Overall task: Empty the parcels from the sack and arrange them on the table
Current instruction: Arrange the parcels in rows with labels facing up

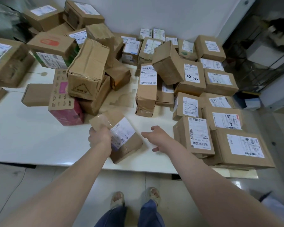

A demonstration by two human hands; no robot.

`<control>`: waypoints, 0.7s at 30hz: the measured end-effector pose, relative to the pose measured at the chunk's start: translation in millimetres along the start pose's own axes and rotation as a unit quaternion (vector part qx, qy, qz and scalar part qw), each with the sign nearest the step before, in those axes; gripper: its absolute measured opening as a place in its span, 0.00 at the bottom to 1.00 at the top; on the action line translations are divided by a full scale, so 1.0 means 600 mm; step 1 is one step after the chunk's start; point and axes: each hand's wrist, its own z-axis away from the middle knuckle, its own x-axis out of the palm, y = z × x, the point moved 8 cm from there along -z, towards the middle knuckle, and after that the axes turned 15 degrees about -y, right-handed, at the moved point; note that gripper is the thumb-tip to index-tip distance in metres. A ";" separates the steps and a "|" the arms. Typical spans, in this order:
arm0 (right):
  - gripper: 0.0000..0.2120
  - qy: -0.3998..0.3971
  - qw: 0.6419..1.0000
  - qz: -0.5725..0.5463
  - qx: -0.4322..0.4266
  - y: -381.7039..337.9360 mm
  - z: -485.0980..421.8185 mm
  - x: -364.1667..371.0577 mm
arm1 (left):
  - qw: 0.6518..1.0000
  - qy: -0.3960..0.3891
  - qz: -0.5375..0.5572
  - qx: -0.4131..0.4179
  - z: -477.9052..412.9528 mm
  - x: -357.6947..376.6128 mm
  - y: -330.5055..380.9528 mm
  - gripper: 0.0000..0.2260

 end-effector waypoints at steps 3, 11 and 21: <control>0.34 -0.060 0.996 -0.067 0.019 0.016 0.007 0.025 | 0.995 0.000 -0.081 0.052 0.002 0.001 0.022 0.34; 0.36 0.007 0.999 -0.043 -0.003 0.004 0.004 0.016 | 0.880 -0.080 -0.457 0.102 -0.012 0.029 0.072 0.45; 0.19 0.220 0.930 0.292 -0.027 -0.064 0.045 -0.063 | 0.804 -0.209 -0.546 0.107 0.040 0.127 0.066 0.19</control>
